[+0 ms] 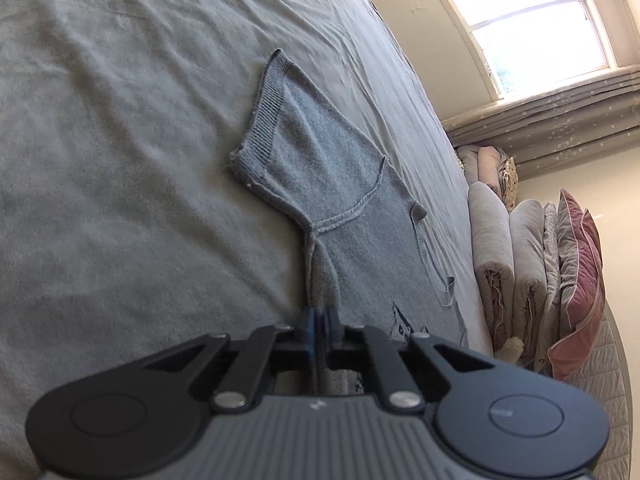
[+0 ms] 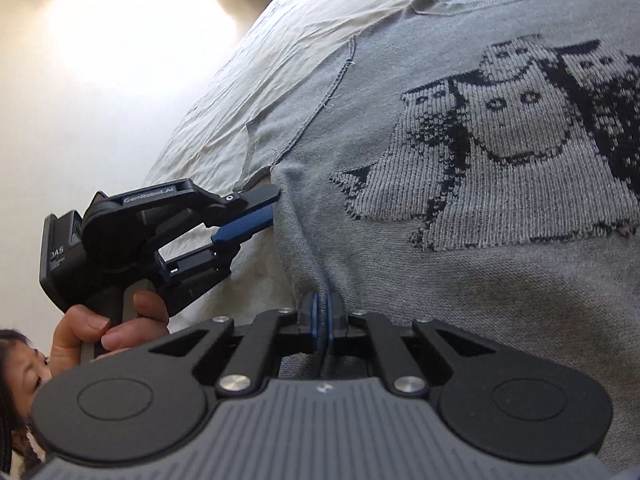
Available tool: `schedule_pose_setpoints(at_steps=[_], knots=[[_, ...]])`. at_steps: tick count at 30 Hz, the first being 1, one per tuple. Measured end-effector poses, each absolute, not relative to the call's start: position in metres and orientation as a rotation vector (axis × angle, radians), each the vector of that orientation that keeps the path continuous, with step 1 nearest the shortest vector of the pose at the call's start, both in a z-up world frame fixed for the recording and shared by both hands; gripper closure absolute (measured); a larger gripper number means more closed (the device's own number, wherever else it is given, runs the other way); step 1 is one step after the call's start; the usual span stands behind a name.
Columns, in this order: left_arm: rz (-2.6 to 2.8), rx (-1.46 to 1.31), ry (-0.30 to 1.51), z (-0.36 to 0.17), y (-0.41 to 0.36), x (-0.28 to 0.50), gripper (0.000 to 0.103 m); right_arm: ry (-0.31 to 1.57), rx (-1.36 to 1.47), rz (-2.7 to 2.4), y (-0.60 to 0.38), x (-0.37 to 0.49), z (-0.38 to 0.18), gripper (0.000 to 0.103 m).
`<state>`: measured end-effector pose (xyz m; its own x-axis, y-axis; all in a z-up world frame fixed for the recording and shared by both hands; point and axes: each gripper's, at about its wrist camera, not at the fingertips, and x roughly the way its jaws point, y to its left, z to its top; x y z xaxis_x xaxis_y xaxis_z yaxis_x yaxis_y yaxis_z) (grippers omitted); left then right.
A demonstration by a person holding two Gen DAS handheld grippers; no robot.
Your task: Fold clothes
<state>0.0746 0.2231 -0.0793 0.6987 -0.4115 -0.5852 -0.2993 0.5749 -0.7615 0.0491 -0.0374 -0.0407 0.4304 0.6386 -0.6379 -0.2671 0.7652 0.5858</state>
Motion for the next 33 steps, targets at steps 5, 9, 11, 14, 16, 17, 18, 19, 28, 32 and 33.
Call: schedule_pose_setpoints(at_steps=[5,9,11,14,16,17,18,19,28,32,33], knots=[[-0.064,-0.935,0.795,-0.064,0.22,0.071,0.101,0.879,0.237,0.572,-0.02,0.035,-0.021,0.084],[-0.072,-0.892,0.78,-0.053,0.219,0.07,0.102,0.796,0.149,0.608,-0.012,0.019,-0.002,0.08],[-0.078,-0.881,0.774,-0.049,0.219,0.069,0.102,0.767,0.109,0.642,-0.002,0.013,0.005,0.077],[-0.076,-0.877,0.769,-0.046,0.219,0.068,0.102,0.753,0.058,0.686,0.014,0.008,0.009,0.073],[-0.075,-0.883,0.768,-0.046,0.22,0.068,0.102,0.756,0.025,0.691,0.026,0.008,0.006,0.072],[-0.074,-0.883,0.768,-0.045,0.22,0.068,0.102,0.759,0.003,0.685,0.032,0.01,0.002,0.072],[-0.073,-0.882,0.767,-0.045,0.221,0.068,0.102,0.764,-0.02,0.676,0.038,0.011,-0.002,0.072],[-0.071,-0.882,0.767,-0.045,0.221,0.068,0.102,0.771,-0.043,0.662,0.043,0.014,-0.006,0.072],[-0.06,-0.884,0.785,-0.047,0.224,0.07,0.102,0.761,-0.194,0.561,0.063,0.02,-0.025,0.09],[-0.048,-0.877,0.796,-0.048,0.225,0.071,0.102,0.764,-0.204,0.54,0.063,0.022,-0.026,0.101],[-0.045,-0.879,0.797,-0.048,0.226,0.071,0.102,0.769,-0.189,0.543,0.061,0.022,-0.025,0.102]])
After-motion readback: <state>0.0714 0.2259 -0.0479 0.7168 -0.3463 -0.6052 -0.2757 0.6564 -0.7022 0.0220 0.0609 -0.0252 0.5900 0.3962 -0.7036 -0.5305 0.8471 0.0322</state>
